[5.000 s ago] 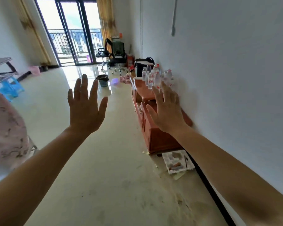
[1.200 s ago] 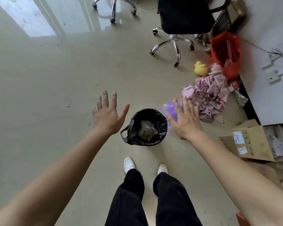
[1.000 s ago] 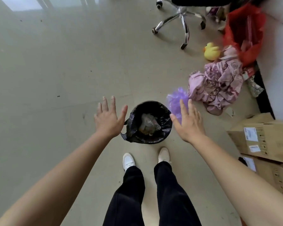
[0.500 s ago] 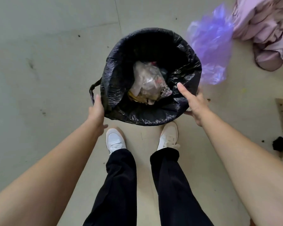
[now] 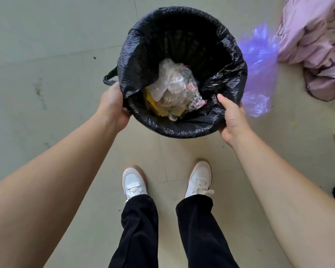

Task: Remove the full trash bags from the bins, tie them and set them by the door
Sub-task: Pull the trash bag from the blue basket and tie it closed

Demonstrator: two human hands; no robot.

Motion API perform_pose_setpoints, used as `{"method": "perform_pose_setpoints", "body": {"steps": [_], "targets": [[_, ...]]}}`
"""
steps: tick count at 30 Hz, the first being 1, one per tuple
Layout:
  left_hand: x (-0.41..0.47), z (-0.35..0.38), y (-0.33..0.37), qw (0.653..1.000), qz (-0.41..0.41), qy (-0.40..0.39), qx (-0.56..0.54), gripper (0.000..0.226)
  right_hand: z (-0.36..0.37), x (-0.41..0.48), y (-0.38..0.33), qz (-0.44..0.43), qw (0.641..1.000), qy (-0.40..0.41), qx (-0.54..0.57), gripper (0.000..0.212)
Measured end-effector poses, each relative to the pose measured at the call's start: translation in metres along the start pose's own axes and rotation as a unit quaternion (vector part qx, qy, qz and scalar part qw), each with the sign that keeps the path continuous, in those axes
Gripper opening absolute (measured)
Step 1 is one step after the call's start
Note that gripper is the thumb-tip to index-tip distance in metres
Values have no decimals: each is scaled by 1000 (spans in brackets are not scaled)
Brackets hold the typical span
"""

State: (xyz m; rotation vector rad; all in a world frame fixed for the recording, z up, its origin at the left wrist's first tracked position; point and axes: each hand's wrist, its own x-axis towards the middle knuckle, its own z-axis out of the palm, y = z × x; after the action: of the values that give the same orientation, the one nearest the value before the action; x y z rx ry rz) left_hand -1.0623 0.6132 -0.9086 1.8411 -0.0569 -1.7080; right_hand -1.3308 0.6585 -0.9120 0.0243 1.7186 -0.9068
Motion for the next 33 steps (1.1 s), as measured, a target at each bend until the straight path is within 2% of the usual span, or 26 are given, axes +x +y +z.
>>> {"method": "perform_pose_setpoints", "body": {"steps": [2,4,6,8,11,13,16,19,20,21,22,23,26,29,31,33], "targets": [[-2,2,7,999,17,42,16,16,3,2,-9,-12,998,-51,20,52],[-7,1,11,991,38,124,39,12,2,2,-17,-6,994,-102,30,58],[-16,-3,9,978,58,190,66,4,-2,1,-18,2,998,-64,-10,56],[-27,-7,3,966,74,226,102,9,-8,0,-16,4,995,23,-96,44],[-52,-10,-6,943,114,250,185,15,-16,-9,-17,41,983,43,-176,32],[-61,-14,-9,923,140,252,256,14,-21,-17,-20,21,971,55,-233,24],[-67,-17,-1,913,136,260,284,22,-18,-26,-30,-48,947,74,-308,39],[-71,-13,6,919,106,253,284,16,-11,-30,-34,-12,957,17,-289,64],[-72,-13,6,919,86,252,290,13,-12,-30,-32,11,954,-1,-298,58],[-72,-13,5,920,68,251,292,14,-11,-34,-31,22,946,-17,-324,41],[-71,-14,4,921,55,252,291,14,-12,-34,-28,18,932,-27,-361,23],[-68,-15,2,920,52,258,291,12,-13,-33,-24,-7,918,-26,-396,13],[-67,-14,2,914,92,282,277,25,-13,-32,-17,-91,894,4,-439,14],[-72,-2,9,932,152,239,225,30,-12,-31,-9,-112,887,44,-446,28],[-82,15,11,944,182,168,216,26,-13,-27,-2,-102,875,76,-467,32],[-99,33,15,939,211,67,264,26,-10,-25,2,-70,870,105,-476,26]]}}
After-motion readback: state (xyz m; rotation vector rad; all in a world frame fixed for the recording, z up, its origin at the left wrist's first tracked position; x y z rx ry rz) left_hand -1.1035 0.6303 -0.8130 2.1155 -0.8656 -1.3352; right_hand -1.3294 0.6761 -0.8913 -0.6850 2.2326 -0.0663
